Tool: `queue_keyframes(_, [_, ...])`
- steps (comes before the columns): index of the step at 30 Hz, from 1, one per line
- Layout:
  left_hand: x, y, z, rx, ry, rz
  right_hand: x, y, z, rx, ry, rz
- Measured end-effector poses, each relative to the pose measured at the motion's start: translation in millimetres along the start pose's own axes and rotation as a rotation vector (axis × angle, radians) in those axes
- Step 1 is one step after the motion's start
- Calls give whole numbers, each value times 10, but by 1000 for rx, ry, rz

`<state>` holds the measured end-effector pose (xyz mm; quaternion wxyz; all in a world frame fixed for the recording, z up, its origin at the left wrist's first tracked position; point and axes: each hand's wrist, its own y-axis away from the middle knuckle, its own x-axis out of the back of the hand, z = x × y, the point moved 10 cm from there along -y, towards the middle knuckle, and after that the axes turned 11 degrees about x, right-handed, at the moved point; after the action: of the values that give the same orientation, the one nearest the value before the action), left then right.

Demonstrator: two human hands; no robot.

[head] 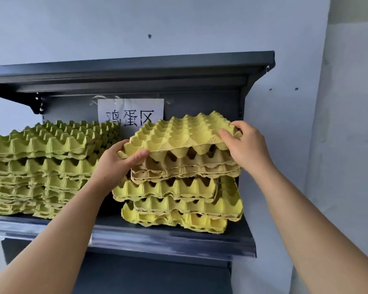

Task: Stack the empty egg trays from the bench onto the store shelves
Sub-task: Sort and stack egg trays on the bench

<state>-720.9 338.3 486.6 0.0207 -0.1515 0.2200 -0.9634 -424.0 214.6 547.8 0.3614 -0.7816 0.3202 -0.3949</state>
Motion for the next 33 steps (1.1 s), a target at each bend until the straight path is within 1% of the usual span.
queue_keyframes(5, [9, -295, -286, 17, 11, -88, -270, -17, -50, -38, 170, -22])
queue_keyframes(11, [-76, -407, -486, 29, 11, -142, -380, 66, -31, -74, 366, -72])
queue_keyframes(13, [-81, -404, -483, 32, 4, -146, -401, 125, -53, -63, 411, -102])
queue_keyframes(17, [-19, -332, -380, -15, -61, -81, -332, 179, -125, -27, 389, -41])
queue_keyframes(20, [52, -222, -234, -124, -201, 40, -286, 235, -205, 26, 395, -36])
queue_keyframes(23, [58, 37, 42, -305, -334, 175, -205, 344, -295, 72, 391, -43])
queue_keyframes(26, [-77, 482, 386, -512, -354, 244, -21, 537, -365, 116, 378, -30])
queue_keyframes(29, [-374, 965, 589, -617, -322, 210, 242, 826, -306, 138, 367, -31])
queue_keyframes(33, [-1034, 1632, 663, -683, -292, 88, 663, 1335, 83, 86, 391, -68])
